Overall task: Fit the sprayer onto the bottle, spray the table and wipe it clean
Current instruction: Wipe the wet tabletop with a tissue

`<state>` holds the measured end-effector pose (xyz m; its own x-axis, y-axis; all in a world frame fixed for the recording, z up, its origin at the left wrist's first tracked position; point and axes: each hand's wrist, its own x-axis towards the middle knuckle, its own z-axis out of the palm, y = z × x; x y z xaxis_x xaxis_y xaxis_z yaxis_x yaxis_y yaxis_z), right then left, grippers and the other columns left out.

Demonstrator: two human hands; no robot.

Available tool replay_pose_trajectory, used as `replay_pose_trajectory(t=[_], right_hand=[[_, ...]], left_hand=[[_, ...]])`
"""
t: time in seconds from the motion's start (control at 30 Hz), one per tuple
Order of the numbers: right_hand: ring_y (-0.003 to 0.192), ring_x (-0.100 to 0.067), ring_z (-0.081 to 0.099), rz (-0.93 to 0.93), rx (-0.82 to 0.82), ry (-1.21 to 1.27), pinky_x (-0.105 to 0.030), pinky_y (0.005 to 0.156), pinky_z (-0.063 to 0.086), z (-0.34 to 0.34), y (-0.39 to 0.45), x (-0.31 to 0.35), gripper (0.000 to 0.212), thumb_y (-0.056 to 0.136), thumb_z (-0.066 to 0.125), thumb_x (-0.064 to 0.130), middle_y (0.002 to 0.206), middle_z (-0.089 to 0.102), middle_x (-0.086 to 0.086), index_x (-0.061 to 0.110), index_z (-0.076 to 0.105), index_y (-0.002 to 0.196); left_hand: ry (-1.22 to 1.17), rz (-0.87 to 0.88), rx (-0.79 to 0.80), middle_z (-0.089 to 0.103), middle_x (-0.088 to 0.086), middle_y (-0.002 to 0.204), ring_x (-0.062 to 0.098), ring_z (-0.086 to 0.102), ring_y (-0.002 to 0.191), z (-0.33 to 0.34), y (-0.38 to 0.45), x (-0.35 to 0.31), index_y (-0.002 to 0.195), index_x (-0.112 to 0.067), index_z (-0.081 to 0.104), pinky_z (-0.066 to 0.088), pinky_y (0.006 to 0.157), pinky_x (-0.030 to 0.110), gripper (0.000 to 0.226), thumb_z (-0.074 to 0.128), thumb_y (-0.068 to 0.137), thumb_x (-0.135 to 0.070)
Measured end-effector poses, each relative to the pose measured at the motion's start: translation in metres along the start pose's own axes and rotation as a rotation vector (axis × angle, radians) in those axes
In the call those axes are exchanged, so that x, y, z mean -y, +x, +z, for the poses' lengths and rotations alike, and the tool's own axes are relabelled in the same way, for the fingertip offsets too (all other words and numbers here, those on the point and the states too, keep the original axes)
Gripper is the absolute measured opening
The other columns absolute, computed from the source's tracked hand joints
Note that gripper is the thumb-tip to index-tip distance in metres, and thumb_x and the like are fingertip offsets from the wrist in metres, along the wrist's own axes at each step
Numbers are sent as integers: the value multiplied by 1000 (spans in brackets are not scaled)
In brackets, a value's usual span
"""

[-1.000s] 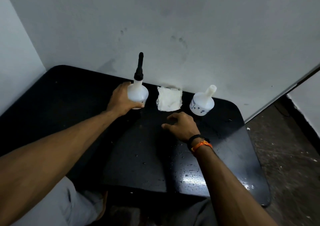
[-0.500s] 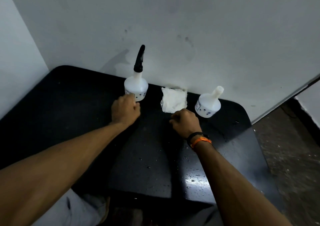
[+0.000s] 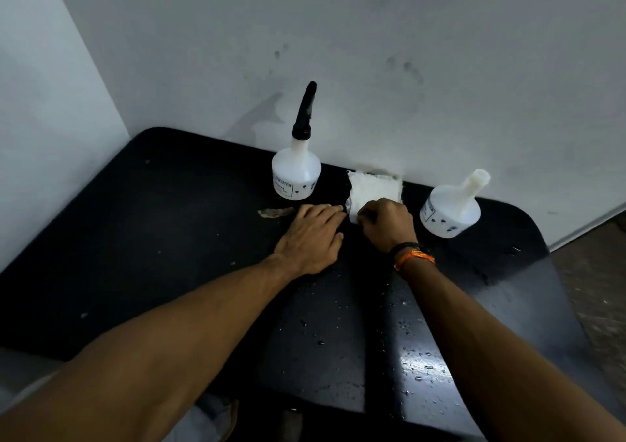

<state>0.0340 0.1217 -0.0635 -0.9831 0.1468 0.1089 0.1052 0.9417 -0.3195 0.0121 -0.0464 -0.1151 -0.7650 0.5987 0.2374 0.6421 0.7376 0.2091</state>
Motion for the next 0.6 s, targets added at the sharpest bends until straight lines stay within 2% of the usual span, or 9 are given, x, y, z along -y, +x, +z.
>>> replay_pose_trajectory(t=[0.1, 0.17, 0.33, 0.5, 0.6], right_hand=[[96, -32, 66, -4, 6, 1, -30, 72, 45, 7, 4, 1, 21, 92, 64, 27, 106, 70, -12, 15, 78, 102], [95, -32, 66, -6, -12, -7, -27, 70, 39, 10, 4, 2, 20, 92, 65, 26, 106, 68, -13, 14, 77, 102], [97, -35, 64, 63, -16, 37, -30, 72, 40, 13, 4, 1, 18, 91, 62, 19, 105, 68, -14, 11, 76, 101], [97, -27, 68, 266, -21, 340, -29, 81, 49, 8, 5, -4, 8, 87, 68, 20, 96, 76, -7, 18, 75, 89], [98, -25, 68, 333, -37, 430, -28, 85, 50, 5, 5, -4, 5, 87, 69, 21, 96, 75, -7, 24, 71, 83]], left_hand=[[9, -1, -2, 47, 1, 153, 18, 42, 139, 0, -1, 0, 143, -15, 50, 29, 113, 38, 51, 43, 96, -35], [12, -2, 4, 48, 1, 152, 18, 43, 138, -1, 0, 0, 142, -15, 51, 31, 112, 39, 51, 43, 95, -35], [33, -10, 18, 50, 0, 150, 18, 45, 136, -1, 0, -1, 140, -17, 52, 33, 110, 39, 51, 42, 94, -36], [65, -3, 25, 51, 0, 149, 18, 47, 134, -3, -1, -3, 140, -17, 52, 34, 108, 40, 51, 42, 93, -36], [101, 4, 28, 48, 1, 150, 19, 47, 133, -3, -2, -4, 142, -15, 48, 35, 107, 41, 53, 40, 95, -36]])
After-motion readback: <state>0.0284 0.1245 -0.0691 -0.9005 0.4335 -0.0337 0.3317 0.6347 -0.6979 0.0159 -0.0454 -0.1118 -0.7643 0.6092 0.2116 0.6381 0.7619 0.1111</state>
